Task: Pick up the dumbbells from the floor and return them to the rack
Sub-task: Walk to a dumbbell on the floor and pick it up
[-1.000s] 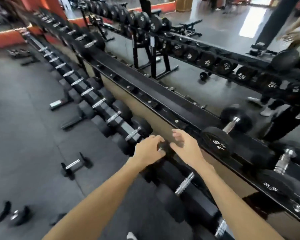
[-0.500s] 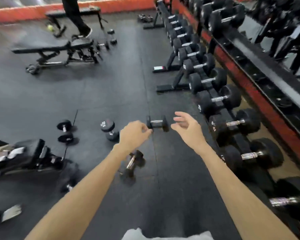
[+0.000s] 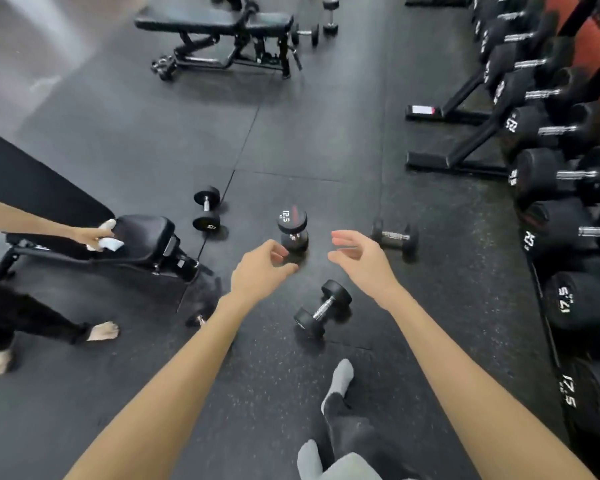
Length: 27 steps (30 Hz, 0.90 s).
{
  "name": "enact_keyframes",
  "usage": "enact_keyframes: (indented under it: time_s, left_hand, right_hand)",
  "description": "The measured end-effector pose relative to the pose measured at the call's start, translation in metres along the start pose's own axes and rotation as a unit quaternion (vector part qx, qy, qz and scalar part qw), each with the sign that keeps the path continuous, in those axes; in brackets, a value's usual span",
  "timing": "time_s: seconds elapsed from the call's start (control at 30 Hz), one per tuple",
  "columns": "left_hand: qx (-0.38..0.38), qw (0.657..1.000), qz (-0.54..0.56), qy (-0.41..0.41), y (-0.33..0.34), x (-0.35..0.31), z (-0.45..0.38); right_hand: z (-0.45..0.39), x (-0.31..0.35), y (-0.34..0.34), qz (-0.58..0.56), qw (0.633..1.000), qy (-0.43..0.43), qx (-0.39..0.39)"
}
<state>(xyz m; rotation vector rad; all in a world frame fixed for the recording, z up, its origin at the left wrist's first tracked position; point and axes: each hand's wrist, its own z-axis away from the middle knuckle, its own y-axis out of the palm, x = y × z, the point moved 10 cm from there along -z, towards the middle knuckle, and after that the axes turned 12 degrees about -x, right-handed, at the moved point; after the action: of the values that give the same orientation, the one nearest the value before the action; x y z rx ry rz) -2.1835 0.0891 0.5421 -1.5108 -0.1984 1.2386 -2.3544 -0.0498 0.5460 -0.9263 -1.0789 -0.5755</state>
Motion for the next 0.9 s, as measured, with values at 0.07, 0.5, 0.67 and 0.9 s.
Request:
enact_keyframes:
  time_s: [0.07, 0.5, 0.67, 0.9]
  left_hand:
    - [0.002, 1.000, 0.004, -0.019, 0.003, 0.007, -0.023]
    - [0.046, 0.998, 0.044, -0.020, 0.050, -0.067, -0.178]
    - [0.097, 0.994, 0.006, 0.049, 0.068, -0.104, -0.269]
    - [0.179, 0.978, 0.016, 0.103, 0.122, -0.184, -0.372]
  right_hand:
    - [-0.032, 0.000, 0.014, -0.004, 1.000, 0.001, 0.014]
    - [-0.210, 0.019, 0.024, -0.035, 0.999, 0.018, 0.007]
    - [-0.286, 0.001, 0.002, -0.041, 0.997, 0.051, -0.050]
    - [-0.383, -0.032, -0.034, -0.044, 0.987, 0.093, -0.123]
